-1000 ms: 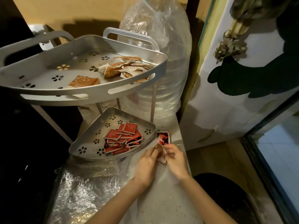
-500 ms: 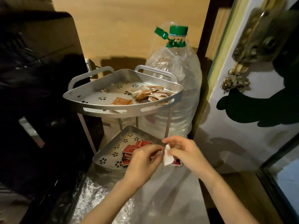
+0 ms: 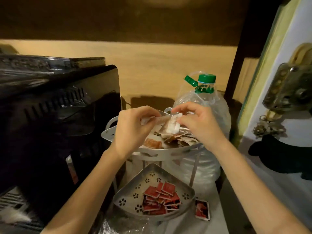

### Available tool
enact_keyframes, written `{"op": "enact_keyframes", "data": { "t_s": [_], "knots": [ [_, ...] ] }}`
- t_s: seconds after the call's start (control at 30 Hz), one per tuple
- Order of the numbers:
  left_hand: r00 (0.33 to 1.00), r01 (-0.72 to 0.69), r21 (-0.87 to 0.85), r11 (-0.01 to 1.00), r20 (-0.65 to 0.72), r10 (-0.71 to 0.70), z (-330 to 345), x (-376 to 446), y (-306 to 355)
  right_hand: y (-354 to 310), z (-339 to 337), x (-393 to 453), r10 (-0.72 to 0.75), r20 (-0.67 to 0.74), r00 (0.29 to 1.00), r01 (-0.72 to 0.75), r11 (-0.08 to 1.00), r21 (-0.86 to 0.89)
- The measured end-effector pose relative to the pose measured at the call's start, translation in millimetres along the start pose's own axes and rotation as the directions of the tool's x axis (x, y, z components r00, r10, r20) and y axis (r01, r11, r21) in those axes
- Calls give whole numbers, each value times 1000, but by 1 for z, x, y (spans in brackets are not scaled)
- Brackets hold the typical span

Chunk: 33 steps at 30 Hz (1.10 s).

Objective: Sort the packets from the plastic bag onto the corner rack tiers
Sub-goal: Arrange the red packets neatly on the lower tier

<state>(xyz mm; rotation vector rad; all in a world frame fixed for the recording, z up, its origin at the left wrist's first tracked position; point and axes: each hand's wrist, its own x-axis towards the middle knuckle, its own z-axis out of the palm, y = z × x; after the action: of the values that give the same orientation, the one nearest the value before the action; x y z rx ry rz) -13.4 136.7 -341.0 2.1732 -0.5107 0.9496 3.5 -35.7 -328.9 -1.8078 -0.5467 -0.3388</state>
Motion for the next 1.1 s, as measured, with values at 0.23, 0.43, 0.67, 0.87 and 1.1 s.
{"op": "enact_keyframes", "data": {
  "t_s": [0.23, 0.43, 0.67, 0.87, 1.1],
  "knots": [
    [980, 144, 186, 972, 109, -166, 10, 7, -32, 26, 30, 31, 19, 268, 963, 103, 896, -433],
    [848, 144, 287, 947, 458, -267, 18, 6, -36, 27, 27, 26, 150, 319, 936, 91, 771, -630],
    [890, 54, 204, 977, 433, -140, 19, 8, -13, 23, -3, 21, 146, 271, 951, -8, 892, -451],
    [932, -158, -175, 972, 298, 206, 37, -6, 36, 16, -41, -7, 59, 103, 993, -41, 984, -174],
    [899, -127, -431, 893, 330, 287, 97, -62, 65, 63, -65, -77, 61, -214, 975, -70, 997, -35]
  ]
}}
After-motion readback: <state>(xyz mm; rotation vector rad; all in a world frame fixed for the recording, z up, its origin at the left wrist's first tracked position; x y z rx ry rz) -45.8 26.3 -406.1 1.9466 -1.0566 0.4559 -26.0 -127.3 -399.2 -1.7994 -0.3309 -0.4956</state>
